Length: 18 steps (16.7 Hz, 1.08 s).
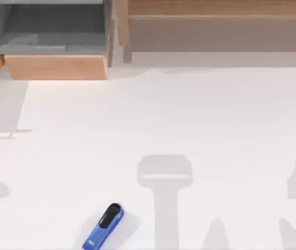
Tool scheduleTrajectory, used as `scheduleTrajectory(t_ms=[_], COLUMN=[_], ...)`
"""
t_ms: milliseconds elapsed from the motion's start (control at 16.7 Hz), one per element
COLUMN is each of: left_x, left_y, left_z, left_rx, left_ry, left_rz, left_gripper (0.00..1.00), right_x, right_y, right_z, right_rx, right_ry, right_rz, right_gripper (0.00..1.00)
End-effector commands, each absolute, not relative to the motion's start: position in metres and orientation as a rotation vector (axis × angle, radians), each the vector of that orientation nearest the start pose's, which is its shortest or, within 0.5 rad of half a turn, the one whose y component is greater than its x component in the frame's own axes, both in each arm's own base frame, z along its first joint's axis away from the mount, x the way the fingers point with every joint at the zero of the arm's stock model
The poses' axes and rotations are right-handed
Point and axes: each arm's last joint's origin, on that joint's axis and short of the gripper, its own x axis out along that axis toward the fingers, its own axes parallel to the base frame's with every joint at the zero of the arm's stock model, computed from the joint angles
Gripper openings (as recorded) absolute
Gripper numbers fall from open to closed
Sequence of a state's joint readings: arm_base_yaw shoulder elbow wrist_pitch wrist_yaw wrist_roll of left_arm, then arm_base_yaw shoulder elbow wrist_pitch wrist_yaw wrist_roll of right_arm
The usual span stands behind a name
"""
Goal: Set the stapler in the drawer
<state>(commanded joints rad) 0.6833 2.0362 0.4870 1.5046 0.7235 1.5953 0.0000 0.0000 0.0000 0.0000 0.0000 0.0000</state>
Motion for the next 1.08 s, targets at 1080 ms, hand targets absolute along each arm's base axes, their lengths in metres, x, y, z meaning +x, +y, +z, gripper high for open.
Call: scheduleTrajectory(t_ms=[1080], left_x=[0.227], left_y=[0.17], left_z=[0.089], left_rx=[1.521], left_ry=[-0.003], left_rz=[-0.062], left_gripper=[1.0], right_x=[0.106], right_y=[-0.001], right_z=[0.16], right_rx=[0.0], right_ry=[0.0], right_rz=[0.0], right_gripper=[1.0])
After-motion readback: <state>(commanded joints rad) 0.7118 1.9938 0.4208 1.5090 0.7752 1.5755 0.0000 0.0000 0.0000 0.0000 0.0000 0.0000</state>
